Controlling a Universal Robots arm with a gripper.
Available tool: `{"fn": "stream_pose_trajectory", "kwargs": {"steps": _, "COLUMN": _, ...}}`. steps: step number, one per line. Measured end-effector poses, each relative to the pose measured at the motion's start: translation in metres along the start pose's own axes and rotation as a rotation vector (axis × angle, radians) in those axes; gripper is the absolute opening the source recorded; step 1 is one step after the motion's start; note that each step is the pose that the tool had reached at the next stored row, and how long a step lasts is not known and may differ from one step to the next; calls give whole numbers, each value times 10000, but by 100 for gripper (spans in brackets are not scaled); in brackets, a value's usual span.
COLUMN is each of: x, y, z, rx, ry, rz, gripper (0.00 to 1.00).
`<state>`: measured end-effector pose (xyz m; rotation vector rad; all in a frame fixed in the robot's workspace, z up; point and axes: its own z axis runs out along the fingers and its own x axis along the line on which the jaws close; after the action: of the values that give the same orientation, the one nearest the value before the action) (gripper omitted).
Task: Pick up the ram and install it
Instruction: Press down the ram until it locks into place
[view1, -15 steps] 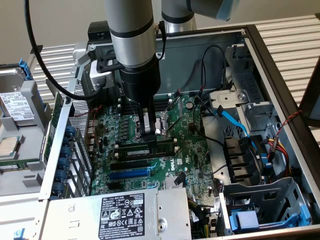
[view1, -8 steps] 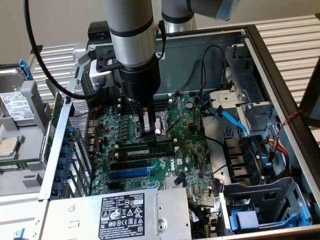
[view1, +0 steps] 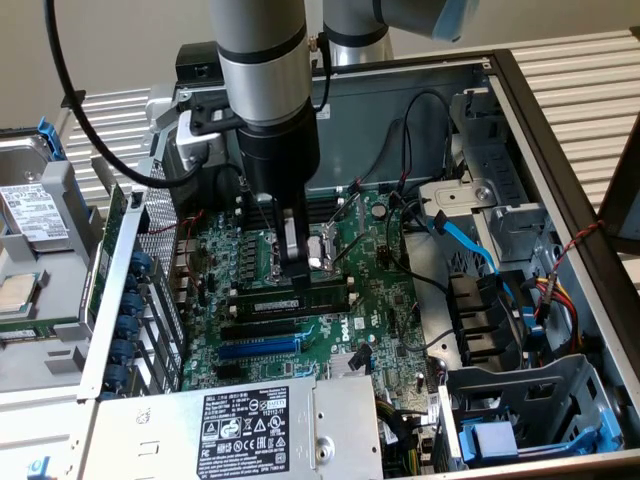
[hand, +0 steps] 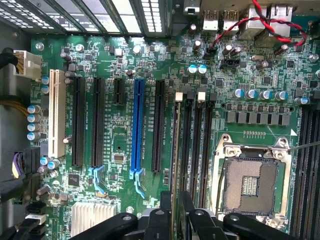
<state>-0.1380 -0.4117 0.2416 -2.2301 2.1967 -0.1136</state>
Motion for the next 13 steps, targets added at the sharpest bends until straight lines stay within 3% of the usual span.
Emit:
{"fn": "stream_pose_trajectory", "kwargs": {"steps": 2, "x": 0, "y": 0, "z": -5, "rx": -92, "ry": -2, "rz": -3, "gripper": 22}}
{"fn": "stream_pose_trajectory", "kwargs": {"steps": 5, "x": 1, "y": 0, "z": -6, "rx": -317, "ry": 8, "rz": -14, "gripper": 22}}
{"fn": "stream_pose_trajectory", "kwargs": {"steps": 8, "x": 1, "y": 0, "z": -10, "rx": -482, "ry": 9, "rz": -22, "gripper": 22}}
{"fn": "stream_pose_trajectory", "kwargs": {"steps": 13, "x": -16, "y": -3, "z": -24, "rx": -490, "ry": 10, "rz": -23, "gripper": 22}}
